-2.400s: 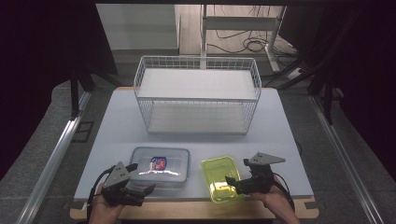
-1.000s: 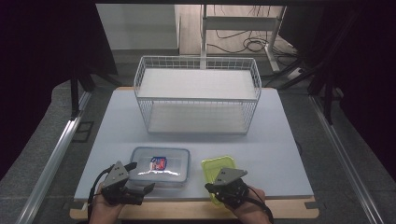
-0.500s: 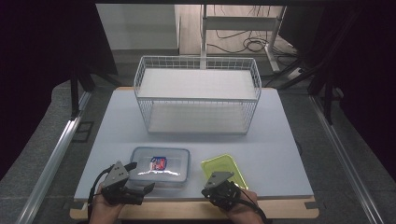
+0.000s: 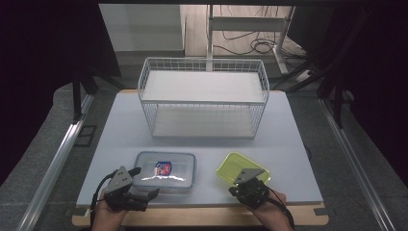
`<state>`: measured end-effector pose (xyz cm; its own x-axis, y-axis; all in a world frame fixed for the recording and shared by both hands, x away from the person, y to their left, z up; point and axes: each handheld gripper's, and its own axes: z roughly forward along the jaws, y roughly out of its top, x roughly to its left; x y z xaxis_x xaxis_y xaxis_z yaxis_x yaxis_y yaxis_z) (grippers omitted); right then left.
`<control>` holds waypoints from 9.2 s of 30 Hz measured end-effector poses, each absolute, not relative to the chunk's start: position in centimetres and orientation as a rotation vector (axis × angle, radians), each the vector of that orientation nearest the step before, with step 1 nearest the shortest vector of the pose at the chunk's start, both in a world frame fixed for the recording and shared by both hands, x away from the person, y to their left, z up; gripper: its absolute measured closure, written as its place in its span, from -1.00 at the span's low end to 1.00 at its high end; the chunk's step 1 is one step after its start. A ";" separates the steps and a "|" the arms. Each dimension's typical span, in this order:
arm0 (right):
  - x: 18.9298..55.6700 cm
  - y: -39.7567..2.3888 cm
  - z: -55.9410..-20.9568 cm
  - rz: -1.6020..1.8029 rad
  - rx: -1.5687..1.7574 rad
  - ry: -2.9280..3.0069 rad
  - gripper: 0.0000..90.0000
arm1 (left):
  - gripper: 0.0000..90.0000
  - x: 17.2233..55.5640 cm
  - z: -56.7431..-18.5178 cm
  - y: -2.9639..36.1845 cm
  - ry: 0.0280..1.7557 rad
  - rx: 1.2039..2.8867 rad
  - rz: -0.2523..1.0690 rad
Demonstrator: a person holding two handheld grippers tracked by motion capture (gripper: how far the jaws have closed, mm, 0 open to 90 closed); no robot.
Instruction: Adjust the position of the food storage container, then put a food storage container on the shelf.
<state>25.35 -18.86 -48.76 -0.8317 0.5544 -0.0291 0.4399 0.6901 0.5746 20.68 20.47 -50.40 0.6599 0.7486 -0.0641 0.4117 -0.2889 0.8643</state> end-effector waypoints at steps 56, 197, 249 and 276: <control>31.8 -18.0 -48.2 0.789 0.921 2.532 0.98 | -0.92 20.9 -50.5 20.8 0.938 1.918 0.437; 33.8 -17.9 -49.8 1.323 1.250 2.747 -0.97 | -1.00 30.4 -51.3 14.9 0.952 2.033 -0.160; 29.9 -20.7 -45.7 1.509 1.203 2.484 0.16 | 0.05 27.5 -48.1 17.2 1.020 1.833 -0.039; 32.0 -20.7 -40.7 1.613 1.104 2.405 0.17 | 0.13 29.5 -42.5 18.0 0.946 1.804 0.013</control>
